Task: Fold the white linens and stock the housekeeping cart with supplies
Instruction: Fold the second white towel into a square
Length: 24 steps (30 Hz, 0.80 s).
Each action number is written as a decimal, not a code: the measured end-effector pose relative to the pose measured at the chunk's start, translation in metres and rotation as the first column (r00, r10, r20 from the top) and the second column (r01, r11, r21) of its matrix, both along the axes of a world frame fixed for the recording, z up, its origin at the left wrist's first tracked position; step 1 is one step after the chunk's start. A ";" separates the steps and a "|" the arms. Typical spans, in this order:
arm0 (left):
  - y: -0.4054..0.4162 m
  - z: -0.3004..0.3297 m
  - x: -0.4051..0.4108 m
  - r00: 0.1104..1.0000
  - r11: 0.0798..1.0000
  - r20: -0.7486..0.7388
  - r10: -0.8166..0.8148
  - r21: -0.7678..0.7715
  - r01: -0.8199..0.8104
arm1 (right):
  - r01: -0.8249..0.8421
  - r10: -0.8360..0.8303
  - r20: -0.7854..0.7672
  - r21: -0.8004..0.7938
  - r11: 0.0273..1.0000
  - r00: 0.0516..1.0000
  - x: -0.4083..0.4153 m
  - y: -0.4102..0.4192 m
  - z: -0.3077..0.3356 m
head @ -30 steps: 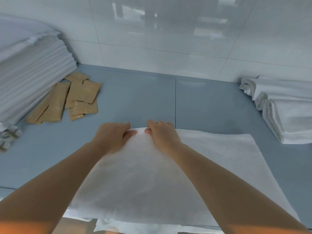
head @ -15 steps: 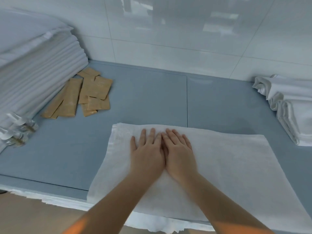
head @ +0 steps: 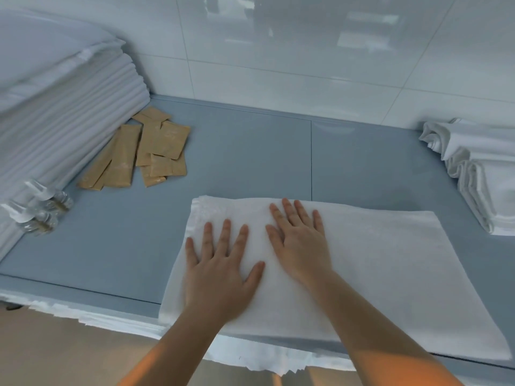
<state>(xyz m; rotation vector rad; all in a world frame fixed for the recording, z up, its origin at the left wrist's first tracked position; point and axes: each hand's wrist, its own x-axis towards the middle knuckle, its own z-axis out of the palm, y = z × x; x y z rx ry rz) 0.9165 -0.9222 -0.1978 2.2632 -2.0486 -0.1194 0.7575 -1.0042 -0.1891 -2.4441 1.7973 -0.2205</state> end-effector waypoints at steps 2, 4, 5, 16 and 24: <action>-0.017 0.001 -0.002 1.000 1.000 0.006 0.003 -0.004 -0.003 | -0.006 0.007 -0.019 0.019 1.000 1.000 -0.001 -0.015 0.005; -0.034 0.001 -0.003 1.000 1.000 0.002 0.002 0.004 -0.002 | 0.020 -0.020 -0.019 0.023 1.000 1.000 0.001 -0.027 0.010; -0.041 0.000 -0.003 1.000 1.000 0.002 -0.001 0.008 0.001 | 0.034 -0.034 -0.010 0.013 0.999 0.999 0.005 -0.027 0.011; -0.070 0.005 0.012 0.993 0.992 0.025 -0.112 0.057 0.111 | 0.193 -0.177 -0.145 0.104 0.976 0.973 -0.090 -0.024 -0.003; -0.040 0.030 -0.052 0.938 0.938 -0.060 -0.343 0.039 0.345 | 0.382 -0.361 -0.144 0.155 0.911 0.921 -0.154 -0.004 0.027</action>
